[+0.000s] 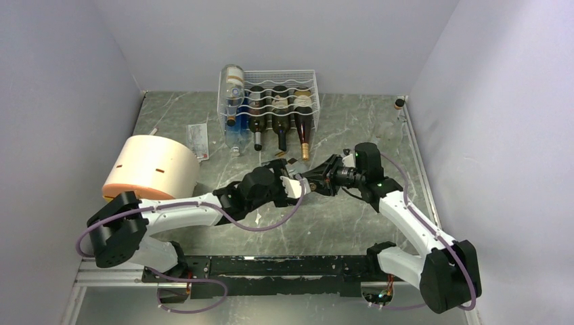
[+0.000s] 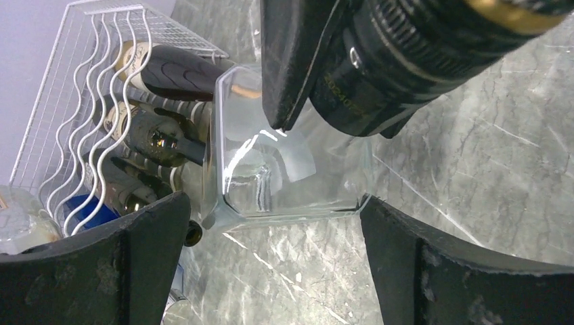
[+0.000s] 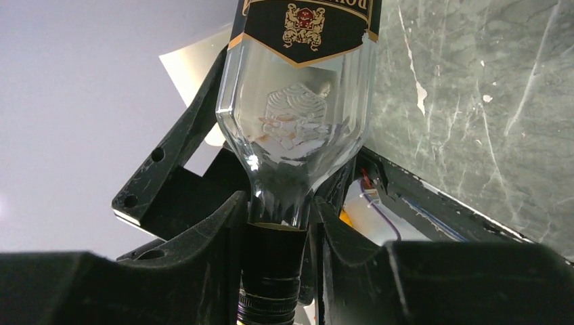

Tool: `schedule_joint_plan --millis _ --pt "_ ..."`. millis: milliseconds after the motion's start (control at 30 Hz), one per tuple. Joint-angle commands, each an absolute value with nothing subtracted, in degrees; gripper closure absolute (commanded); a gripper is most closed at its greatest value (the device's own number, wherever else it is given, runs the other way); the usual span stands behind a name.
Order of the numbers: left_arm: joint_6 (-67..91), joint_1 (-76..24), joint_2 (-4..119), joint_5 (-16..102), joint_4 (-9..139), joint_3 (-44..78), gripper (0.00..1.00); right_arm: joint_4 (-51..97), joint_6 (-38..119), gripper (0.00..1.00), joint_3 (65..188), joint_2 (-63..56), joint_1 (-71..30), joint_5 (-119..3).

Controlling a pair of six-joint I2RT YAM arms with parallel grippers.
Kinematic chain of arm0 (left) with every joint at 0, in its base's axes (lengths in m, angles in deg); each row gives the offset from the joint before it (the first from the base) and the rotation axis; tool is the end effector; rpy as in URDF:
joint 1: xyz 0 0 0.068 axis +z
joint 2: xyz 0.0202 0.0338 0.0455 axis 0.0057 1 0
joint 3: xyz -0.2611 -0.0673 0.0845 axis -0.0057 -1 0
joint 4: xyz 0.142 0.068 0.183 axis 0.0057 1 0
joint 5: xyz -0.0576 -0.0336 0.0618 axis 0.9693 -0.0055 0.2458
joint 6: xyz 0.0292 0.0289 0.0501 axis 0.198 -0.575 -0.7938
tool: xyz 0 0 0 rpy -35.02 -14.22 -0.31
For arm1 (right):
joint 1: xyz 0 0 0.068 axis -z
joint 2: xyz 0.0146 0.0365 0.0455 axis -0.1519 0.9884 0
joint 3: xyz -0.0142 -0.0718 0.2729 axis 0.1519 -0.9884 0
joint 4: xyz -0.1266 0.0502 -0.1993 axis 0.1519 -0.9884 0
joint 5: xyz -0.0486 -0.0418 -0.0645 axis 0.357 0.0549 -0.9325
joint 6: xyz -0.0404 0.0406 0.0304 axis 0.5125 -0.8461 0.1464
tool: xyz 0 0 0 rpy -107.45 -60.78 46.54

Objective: Take the wine bottle off the wine rack

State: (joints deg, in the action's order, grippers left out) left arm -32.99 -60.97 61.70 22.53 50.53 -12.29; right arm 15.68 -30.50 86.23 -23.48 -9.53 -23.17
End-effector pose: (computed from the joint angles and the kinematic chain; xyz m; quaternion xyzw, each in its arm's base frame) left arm 0.1544 -0.2592 0.2547 0.5558 0.6003 -0.0523 0.5727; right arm 0.1870 0.0980 0.2492 0.2584 0.7969 0.5435 0.0540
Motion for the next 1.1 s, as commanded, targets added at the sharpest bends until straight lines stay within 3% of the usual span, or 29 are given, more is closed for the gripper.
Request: schedule_joint_plan --millis 0,167,467,633,800,867,1067 --pt "-33.4 -61.0 61.6 22.5 42.1 -12.8 0.01 23.2 -31.4 1.00 88.0 -27.0 -9.1 -18.7" --pt "-32.2 -60.4 62.4 26.4 37.6 -14.8 0.00 22.9 -32.3 1.00 87.8 -27.6 -9.0 -18.6" --pt "-25.4 -56.7 63.8 37.2 37.6 -13.5 0.16 19.2 -31.9 1.00 88.6 -28.8 -9.0 -19.8" --pt "-23.0 -56.7 63.6 39.2 38.8 -12.4 0.38 17.8 -30.5 0.96 88.8 -28.8 -9.0 -20.2" --pt "-21.5 -56.7 61.9 40.1 37.6 -13.4 0.52 11.2 -23.3 0.75 91.4 -27.9 -9.0 -22.9" --pt "-21.4 -56.7 61.9 40.9 38.5 -13.2 0.55 8.0 -19.1 0.51 93.2 -27.2 -9.0 -25.2" --pt "-20.2 -56.7 61.3 40.5 39.6 -12.7 0.61 2.1 -6.2 0.20 98.2 -24.9 -8.9 -29.0"
